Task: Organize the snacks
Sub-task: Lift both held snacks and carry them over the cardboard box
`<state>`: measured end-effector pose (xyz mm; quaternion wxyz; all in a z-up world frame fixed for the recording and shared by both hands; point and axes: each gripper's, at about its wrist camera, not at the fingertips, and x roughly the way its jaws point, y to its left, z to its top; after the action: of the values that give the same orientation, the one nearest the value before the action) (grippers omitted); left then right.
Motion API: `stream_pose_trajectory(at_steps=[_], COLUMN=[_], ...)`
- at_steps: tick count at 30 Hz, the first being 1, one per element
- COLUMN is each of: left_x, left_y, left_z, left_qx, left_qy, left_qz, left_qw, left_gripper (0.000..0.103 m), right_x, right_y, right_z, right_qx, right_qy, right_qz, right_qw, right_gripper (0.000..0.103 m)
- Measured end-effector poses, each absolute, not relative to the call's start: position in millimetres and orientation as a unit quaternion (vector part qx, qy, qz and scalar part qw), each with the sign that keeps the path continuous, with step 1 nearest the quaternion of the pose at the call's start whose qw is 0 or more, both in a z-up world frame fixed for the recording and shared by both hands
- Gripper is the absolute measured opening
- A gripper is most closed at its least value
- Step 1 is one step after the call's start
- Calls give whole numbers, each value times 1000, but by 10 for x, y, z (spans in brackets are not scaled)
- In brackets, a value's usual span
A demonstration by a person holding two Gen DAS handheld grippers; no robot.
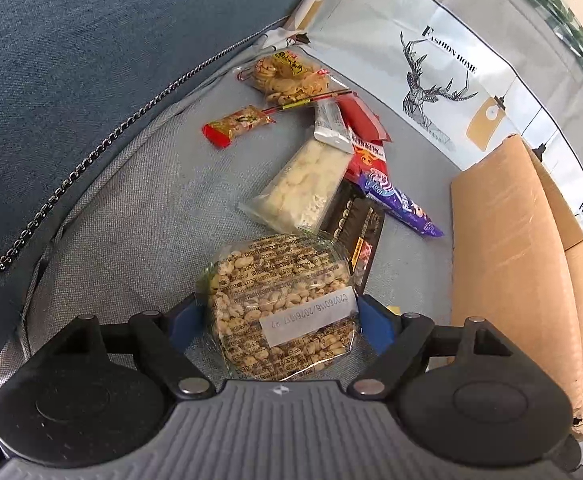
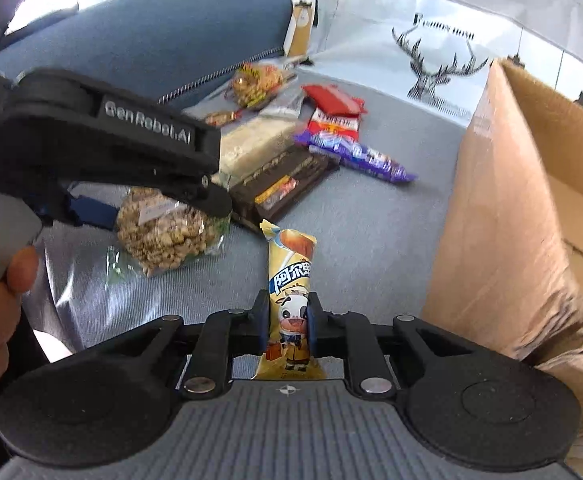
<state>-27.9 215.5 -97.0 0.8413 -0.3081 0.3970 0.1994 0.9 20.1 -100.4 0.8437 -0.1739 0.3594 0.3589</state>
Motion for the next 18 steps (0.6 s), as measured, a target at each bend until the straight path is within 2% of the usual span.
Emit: stream_pose_trajectory(at_steps=[18], left_x=[-451], left_y=[2222], left_z=[-763], left_qx=[-362], left_qy=[319], left_qz=[178], left_qw=[858], left_gripper=[85], right_x=[-189], right_y=[-25], right_z=[-534], right_qx=[-153], right_qy=[265], right_qz=[348], right_qw=[886], right_gripper=[17])
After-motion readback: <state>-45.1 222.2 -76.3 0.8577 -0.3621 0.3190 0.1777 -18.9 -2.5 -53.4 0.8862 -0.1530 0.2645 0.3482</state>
